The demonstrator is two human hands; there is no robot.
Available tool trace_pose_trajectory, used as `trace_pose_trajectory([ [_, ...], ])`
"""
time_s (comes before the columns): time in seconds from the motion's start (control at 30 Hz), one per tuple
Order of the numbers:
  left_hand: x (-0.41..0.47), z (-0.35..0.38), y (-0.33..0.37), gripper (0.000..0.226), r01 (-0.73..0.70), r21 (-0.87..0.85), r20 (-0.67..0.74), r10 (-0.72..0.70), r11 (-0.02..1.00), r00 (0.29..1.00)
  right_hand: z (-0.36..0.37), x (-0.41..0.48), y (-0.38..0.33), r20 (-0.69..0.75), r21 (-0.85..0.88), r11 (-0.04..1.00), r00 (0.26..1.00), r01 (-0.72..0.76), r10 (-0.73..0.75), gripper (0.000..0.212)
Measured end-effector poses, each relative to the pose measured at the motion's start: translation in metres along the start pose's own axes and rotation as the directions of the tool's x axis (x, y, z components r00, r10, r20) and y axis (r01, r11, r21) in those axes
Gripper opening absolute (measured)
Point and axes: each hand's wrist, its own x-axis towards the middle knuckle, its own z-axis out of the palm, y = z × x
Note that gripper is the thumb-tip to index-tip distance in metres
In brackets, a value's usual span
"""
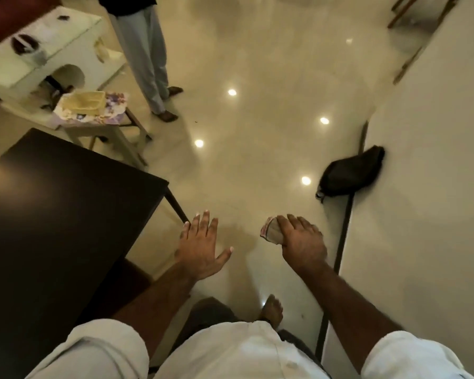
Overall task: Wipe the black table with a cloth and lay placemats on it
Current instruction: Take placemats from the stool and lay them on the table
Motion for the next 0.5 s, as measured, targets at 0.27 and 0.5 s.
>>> trace_pose_trajectory([
  [0.27,0.121,-0.047,-0.041,0.113,0.278,-0.147,-0.021,-0.284,0.949,0.959,-0.058,0.213,-0.023,0.007,-0.091,0.951,0.955,0.297,-0.297,0.068],
  [0.5,0.238,-0.084,-0.117,0.111,0.422,-0.245,0.001,-0.435,0.873,0.9,-0.094,0.381,-0.107,0.062,-0.128,0.877,0.887,0.462,-0.458,0.067],
])
